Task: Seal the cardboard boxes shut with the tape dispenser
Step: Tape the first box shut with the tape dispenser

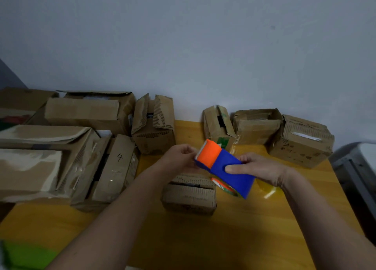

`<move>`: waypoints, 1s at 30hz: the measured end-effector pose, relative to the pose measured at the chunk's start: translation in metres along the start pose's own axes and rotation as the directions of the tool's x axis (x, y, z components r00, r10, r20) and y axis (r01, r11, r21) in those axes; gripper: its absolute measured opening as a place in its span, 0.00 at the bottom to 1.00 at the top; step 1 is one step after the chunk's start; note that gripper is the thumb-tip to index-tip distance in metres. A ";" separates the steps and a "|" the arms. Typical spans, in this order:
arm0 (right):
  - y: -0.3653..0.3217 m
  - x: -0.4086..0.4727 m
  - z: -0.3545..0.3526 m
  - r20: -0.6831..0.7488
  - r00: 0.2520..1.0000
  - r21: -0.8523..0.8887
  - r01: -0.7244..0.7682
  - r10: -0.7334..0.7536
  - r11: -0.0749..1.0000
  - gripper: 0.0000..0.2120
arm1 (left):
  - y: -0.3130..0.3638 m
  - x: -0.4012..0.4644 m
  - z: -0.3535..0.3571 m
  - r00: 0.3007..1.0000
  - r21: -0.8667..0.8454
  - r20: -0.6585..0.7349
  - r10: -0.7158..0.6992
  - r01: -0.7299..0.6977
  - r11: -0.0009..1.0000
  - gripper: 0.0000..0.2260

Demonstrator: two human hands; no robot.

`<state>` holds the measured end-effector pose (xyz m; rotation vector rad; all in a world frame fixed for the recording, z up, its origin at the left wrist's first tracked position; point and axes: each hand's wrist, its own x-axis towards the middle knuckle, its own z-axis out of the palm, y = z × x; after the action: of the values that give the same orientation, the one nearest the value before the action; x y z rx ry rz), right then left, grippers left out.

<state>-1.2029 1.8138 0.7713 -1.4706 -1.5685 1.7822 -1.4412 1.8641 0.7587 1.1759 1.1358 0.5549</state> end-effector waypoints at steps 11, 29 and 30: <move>0.001 0.009 0.027 -0.013 1.000 -0.045 -0.004 0.003 0.999 0.19 | -0.020 -0.004 -0.029 0.966 0.217 -0.198 0.164 -0.120 0.969 0.07; -0.008 0.057 0.046 -0.216 0.930 -0.442 -0.366 0.299 0.819 0.31 | -0.092 -0.011 -0.026 0.799 0.347 -0.600 0.039 0.216 0.913 0.11; -0.006 0.064 0.049 -0.215 0.929 -0.467 -0.370 0.302 0.803 0.32 | -0.097 -0.010 -0.027 0.787 0.370 -0.615 0.047 0.236 0.898 0.11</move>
<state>-1.2725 1.8408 0.7402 -2.1842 -1.8873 1.4538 -1.4886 1.8337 0.6751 1.3411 1.9551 0.6475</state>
